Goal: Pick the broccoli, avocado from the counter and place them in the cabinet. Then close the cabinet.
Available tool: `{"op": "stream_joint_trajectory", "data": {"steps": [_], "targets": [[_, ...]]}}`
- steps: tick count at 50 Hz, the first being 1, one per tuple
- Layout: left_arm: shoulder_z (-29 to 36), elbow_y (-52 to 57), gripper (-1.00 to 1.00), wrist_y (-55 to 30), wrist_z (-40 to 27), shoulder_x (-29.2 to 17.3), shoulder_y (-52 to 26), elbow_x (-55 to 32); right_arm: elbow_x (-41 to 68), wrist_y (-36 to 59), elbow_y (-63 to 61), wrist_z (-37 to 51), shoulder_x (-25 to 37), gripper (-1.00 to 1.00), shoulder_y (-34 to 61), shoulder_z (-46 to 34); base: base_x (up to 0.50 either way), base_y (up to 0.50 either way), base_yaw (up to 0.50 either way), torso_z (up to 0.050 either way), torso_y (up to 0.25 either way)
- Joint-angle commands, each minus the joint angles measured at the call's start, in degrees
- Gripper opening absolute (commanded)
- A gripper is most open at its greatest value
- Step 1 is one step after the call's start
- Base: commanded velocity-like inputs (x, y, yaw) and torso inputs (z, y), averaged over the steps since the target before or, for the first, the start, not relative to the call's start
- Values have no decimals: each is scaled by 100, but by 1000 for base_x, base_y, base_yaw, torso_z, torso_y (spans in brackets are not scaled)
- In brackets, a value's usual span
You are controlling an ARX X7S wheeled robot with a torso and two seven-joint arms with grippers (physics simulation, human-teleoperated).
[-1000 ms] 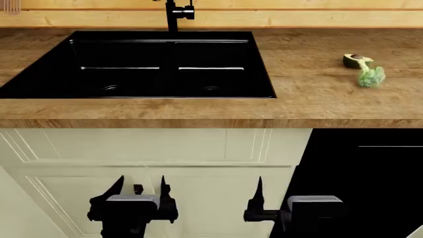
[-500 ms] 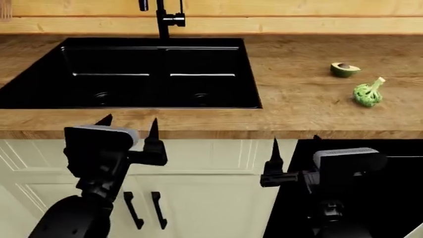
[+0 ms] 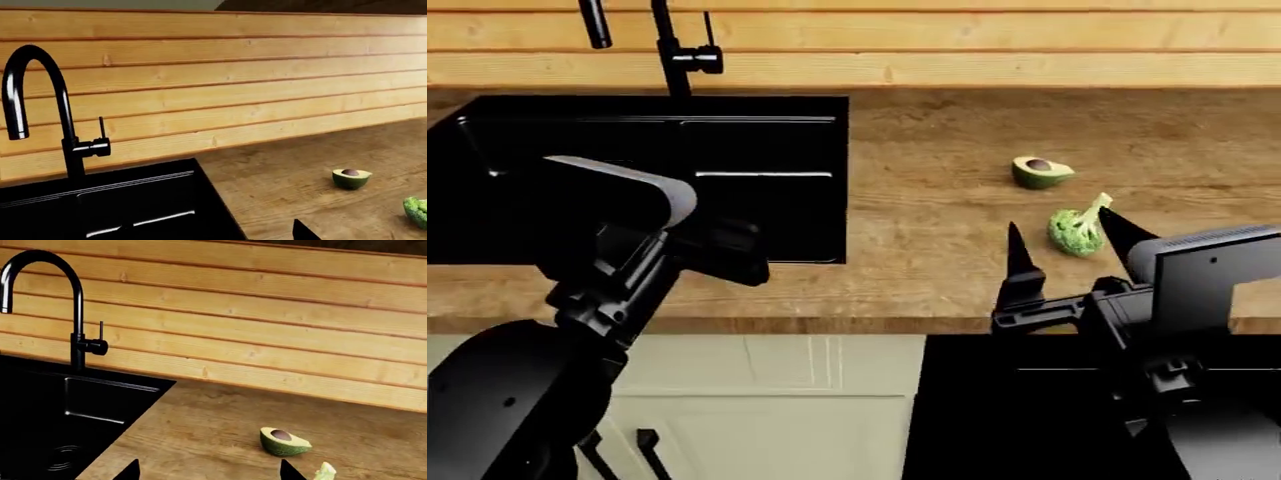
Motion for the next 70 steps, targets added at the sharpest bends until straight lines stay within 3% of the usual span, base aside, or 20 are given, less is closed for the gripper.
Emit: {"op": "stream_joint_trajectory", "data": {"steps": [1,16,25,51,59,66,70], "targets": [[-113,136,100,-591,97,-100,-464,-318,418,630,-407,-154,219,100,364,414,254,-434,0,50,0],[-244,244,100,-744,95,-27,-574,-530,730,1030,-618,-172,284,100,532,806,252,-433,0,50,0],[-401,234,100,-754,110,57,-513,-660,694,666,-421,-240,220,100,318,827,253,-433,0,50,0],[-288,217,100,-702,27,-72,-482,-700,977,1109,-670,-146,305,100,551,977,255,-427,0,50,0],[-237,203,100,-705,15,-112,-485,-726,1045,1242,-731,-95,336,100,587,1043,327,-26,329,50,0],[-143,244,100,-1087,13,-203,-701,-871,1126,1569,-756,-47,489,100,822,1019,283,44,281,26,0],[-278,323,100,-1784,103,-172,-1103,-1228,1467,2122,-717,-216,607,100,1106,999,32,2,0,0,0]]}}
